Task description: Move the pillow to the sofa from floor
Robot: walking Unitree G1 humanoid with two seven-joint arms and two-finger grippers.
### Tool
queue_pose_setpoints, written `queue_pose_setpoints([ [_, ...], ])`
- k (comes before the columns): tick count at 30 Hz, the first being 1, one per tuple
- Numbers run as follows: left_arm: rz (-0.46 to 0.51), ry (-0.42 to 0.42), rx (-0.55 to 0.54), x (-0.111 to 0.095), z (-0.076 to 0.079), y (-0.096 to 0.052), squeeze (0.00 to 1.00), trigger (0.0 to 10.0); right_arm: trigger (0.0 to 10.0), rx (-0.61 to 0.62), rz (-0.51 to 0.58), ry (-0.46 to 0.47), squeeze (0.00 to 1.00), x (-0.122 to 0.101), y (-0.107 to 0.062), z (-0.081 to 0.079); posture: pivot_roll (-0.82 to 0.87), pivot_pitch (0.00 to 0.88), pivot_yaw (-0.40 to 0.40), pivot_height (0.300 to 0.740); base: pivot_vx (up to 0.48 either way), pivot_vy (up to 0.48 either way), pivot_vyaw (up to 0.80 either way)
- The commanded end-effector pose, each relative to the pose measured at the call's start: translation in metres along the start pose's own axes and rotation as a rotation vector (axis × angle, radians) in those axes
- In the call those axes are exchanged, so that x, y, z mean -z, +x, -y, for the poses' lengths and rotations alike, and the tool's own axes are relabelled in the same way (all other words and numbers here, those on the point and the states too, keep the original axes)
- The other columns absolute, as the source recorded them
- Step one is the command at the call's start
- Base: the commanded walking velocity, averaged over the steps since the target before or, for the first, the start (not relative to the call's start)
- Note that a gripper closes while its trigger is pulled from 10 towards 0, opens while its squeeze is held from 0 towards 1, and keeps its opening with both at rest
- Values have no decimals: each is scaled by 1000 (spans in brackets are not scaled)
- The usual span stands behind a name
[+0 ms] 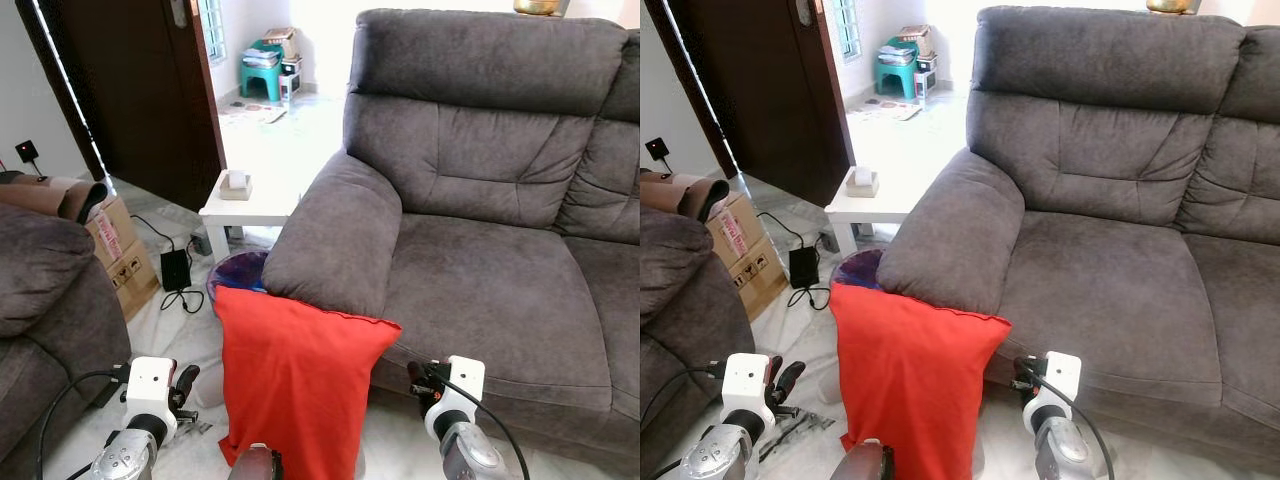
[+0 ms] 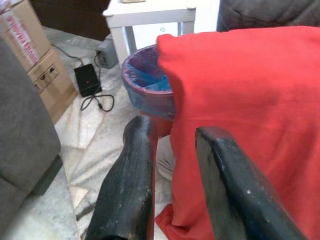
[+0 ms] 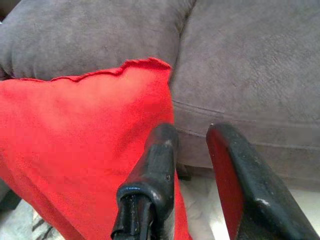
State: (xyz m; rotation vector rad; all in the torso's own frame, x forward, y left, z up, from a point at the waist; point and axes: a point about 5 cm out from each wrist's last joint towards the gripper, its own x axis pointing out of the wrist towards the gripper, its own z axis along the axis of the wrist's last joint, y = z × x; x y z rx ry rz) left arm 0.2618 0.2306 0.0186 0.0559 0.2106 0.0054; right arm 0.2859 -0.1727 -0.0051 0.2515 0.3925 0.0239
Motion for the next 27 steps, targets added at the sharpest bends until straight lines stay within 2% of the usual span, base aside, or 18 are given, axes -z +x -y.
queue_pose_setpoints([
  [1, 6, -12, -15, -2, -4, 0, 0, 10000, 10000, -12, 26, -1, 0, -7, 4, -6, 120, 0, 17, 618, 0, 0, 800],
  [5, 3, -14, -17, -1, -4, 0, 0, 10000, 10000, 0, 26, 20, 0, -9, 5, -5, 122, 0, 14, 618, 185, 0, 0],
  [14, 9, -16, -18, -2, -4, 0, 0, 10000, 10000, 0, 32, -1, 0, -12, 6, -5, 122, 0, 14, 618, 258, 0, 0],
  [19, 9, -18, -15, -2, -4, 0, 0, 10000, 10000, -1, 41, -7, 0, -13, 6, -5, 123, 0, 16, 618, 275, 0, 755],
  [27, 31, -21, -9, -4, -1, -1, 0, 10000, 10000, 9, 59, 21, 0, -14, 6, -3, 125, 0, 12, 618, 170, 0, 0],
])
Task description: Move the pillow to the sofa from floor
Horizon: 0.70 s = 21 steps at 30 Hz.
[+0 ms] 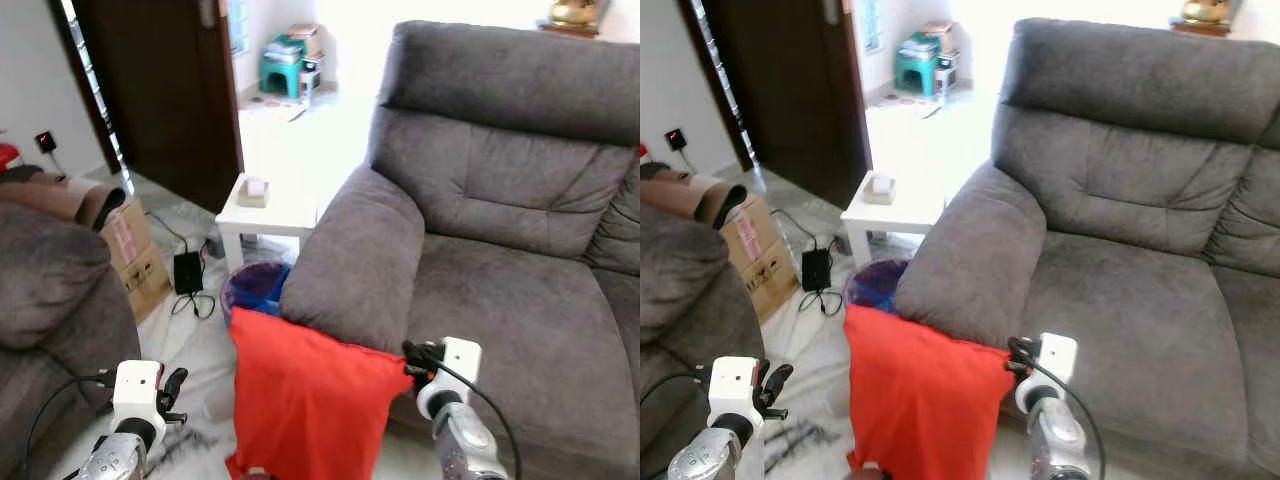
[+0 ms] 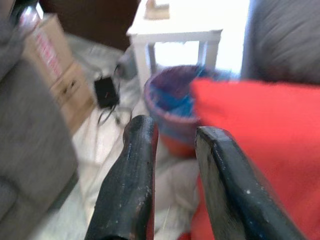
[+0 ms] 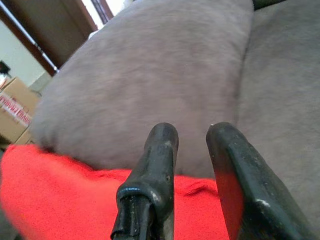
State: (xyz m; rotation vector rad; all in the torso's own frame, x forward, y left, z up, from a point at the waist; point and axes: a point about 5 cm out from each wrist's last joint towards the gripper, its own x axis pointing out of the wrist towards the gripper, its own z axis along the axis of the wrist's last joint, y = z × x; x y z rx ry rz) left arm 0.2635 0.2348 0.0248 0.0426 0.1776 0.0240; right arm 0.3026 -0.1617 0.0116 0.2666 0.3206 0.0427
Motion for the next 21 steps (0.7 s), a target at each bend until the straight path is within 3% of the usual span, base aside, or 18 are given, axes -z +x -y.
queue_pose_setpoints([
  [1, 2, -7, 9, 2, 4, -2, 0, 10000, 10000, 38, -12, 8, 0, 4, -5, 12, 126, 0, 12, 618, 0, 0, 0],
  [3, 1, -5, 9, 3, 4, -2, 0, 10000, 10000, 20, -19, 9, 0, 4, -5, 12, 131, 0, 11, 618, 0, 0, 0],
  [4, 2, -4, 9, 3, 4, -3, 0, 10000, 10000, -3, -25, 10, 157, 3, -4, 12, 131, 0, 10, 618, 0, 0, 0],
  [5, 3, -4, 8, 3, 4, -3, 0, 10000, 10000, -23, -31, 8, 886, 3, -4, 12, 131, 0, 9, 618, 0, 0, 0],
  [6, 3, -5, 8, 3, 3, -3, 0, 10000, 10000, -46, -43, 5, 1000, 3, -4, 12, 132, 0, 8, 618, 0, 0, 0],
  [10, 4, -4, 6, 3, 3, -4, 0, 10000, 10000, -93, -65, -14, 1000, 4, -5, 12, 139, 0, 3, 618, 0, 0, 0],
  [11, 4, -3, 0, 4, 0, -7, 0, 10000, 10000, -172, -97, -91, 1000, 2, -6, 15, 147, 16, 2, 618, 0, 0, 0],
  [13, 4, 3, -7, 5, -3, -12, 0, 10000, 10000, -218, -134, -136, 1000, -2, -6, 22, 150, 39, -1, 618, 0, 0, 0],
  [18, 5, 16, -12, 6, -10, -22, 0, 10000, 10000, -290, -162, -165, 1000, -7, -5, 21, 179, 80, 8, 618, 0, 0, 0],
  [21, 0, 26, -16, 6, -13, -27, 0, 10000, 10000, -256, -172, -221, 1000, -8, -3, 22, 195, 78, 19, 618, 0, 0, 0],
])
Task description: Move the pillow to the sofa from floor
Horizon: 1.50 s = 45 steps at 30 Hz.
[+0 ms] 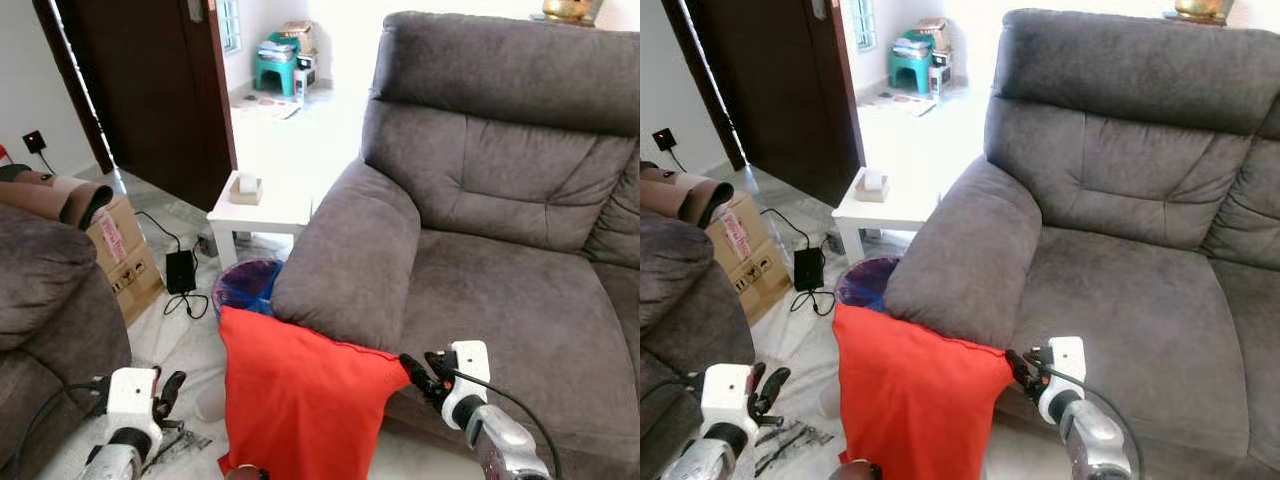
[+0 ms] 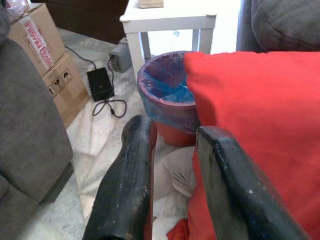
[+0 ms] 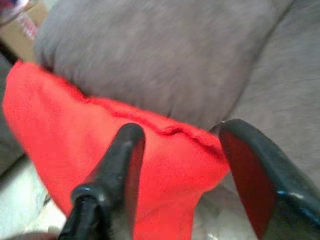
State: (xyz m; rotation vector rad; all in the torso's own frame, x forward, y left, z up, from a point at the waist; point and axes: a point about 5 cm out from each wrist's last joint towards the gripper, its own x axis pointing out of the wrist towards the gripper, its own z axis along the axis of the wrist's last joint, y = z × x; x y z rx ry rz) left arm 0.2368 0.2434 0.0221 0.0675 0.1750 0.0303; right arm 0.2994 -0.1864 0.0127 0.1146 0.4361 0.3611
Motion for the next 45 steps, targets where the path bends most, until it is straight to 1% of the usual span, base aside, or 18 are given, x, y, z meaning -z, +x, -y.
queue_pose_setpoints([
  [1, -4, 4, -8, -1, -5, -4, 0, 10000, 10000, 55, -8, -22, 1000, -4, 4, 1, 207, 84, 29, 618, 0, 0, 0],
  [2, 0, 13, 1, -3, -6, -6, 0, 10000, 10000, 108, 16, 0, 1000, -9, 6, 1, 226, 85, 38, 618, 0, 0, 0],
  [3, 0, 13, 1, -3, -6, -6, 0, 10000, 10000, 108, 16, 0, 1000, -9, 6, 1, 226, 85, 38, 618, 0, 0, 0],
  [4, 9, 24, 11, -8, -6, -6, 0, 10000, 10000, 129, 47, 49, 1000, -15, 11, -2, 237, 94, 47, 618, 0, 0, 0],
  [5, 14, 28, 13, -10, -7, -6, 0, 10000, 10000, 130, 60, 76, 1000, -17, 12, -4, 240, 98, 49, 618, 0, 0, 0],
  [6, 22, 32, 14, -14, -8, -5, 0, 10000, 10000, 131, 64, 120, 1000, -18, 15, -7, 248, 110, 54, 618, 0, 0, 0],
  [9, 49, 37, 21, -24, -8, -3, 0, 10000, 10000, 154, 71, 204, 1000, -20, 20, -13, 263, 122, 65, 618, 0, 0, 0],
  [12, 69, 49, 41, -32, -5, -6, 0, 10000, 10000, 150, 130, 368, 1000, -25, 25, -19, 282, 132, 69, 618, 0, 0, 0],
  [14, 72, 49, 43, -34, -5, -8, 0, 10000, 10000, 139, 149, 420, 1000, -27, 27, -22, 290, 137, 70, 618, 0, 0, 0],
  [16, 71, 53, 48, -35, -5, -11, 0, 10000, 10000, 140, 134, 391, 1000, -27, 28, -25, 303, 145, 76, 618, 0, 0, 0],
  [18, 66, 56, 50, -36, -5, -14, 0, 10000, 10000, 171, 107, 351, 1000, -24, 27, -22, 312, 150, 77, 618, 0, 0, 0],
  [22, 48, 57, 44, -37, -6, -21, 0, 10000, 10000, 273, 100, 341, 980, -25, 22, -8, 312, 147, 78, 618, 0, 0, 0],
  [23, 42, 56, 42, -37, -6, -22, 0, 10000, 10000, 302, 101, 340, 0, -26, 20, -3, 311, 146, 78, 618, 0, 0, 0],
  [29, 33, 53, 47, -40, -5, -21, 0, 10000, 10000, 392, 88, 316, 0, -25, 11, 14, 307, 154, 88, 618, 0, 0, 0],
  [31, 28, 52, 49, -40, -4, -21, 0, 10000, 10000, 386, 90, 340, 0, -23, 9, 16, 303, 157, 89, 618, 0, 0, 0],
  [35, 20, 51, 50, -41, -3, -23, 0, 10000, 10000, 349, 74, 334, 0, -17, 9, 12, 316, 173, 92, 618, 0, 0, 0],
  [41, 9, 51, 37, -40, -5, -29, 0, 10000, 10000, 311, 111, 417, 0, -16, 10, 8, 328, 190, 95, 618, 0, 0, 0],
  [45, 7, 49, 29, -41, -5, -34, 0, 10000, 10000, 238, 142, 437, 0, -18, 15, 0, 338, 204, 97, 618, 0, 0, 0],
])
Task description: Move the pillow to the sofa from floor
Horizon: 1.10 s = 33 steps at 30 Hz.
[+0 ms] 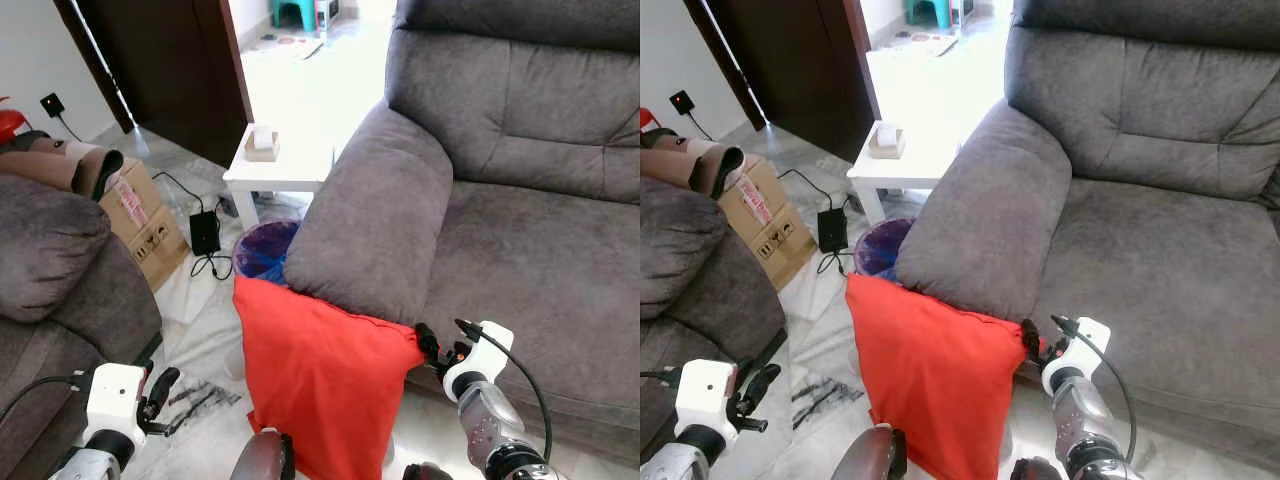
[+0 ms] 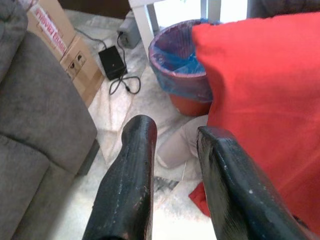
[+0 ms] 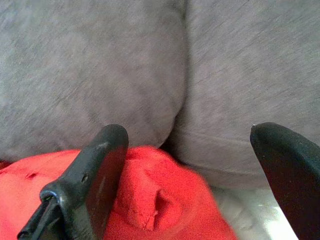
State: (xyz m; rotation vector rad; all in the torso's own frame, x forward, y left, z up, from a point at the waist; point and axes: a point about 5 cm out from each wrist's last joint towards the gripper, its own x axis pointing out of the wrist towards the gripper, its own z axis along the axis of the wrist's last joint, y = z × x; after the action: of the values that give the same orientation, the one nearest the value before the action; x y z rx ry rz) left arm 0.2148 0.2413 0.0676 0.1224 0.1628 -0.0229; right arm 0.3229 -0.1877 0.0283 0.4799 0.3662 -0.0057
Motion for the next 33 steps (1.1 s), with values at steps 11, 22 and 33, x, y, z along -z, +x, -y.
queue_pose_setpoints([
  [11, -17, -24, -23, 1, 0, -9, 0, 10000, 10000, -177, -12, 82, 0, 15, 0, -22, 334, 219, 98, 618, 0, 0, 0],
  [22, -23, -29, -19, 2, 2, -7, 0, 10000, 10000, -279, -33, 115, 0, 20, -5, -20, 318, 215, 91, 618, 0, 0, 0],
  [33, -22, -40, -7, 2, 4, -2, 0, 10000, 10000, -461, -201, 79, 0, 42, -16, -22, 299, 209, 89, 618, 0, 0, 0],
])
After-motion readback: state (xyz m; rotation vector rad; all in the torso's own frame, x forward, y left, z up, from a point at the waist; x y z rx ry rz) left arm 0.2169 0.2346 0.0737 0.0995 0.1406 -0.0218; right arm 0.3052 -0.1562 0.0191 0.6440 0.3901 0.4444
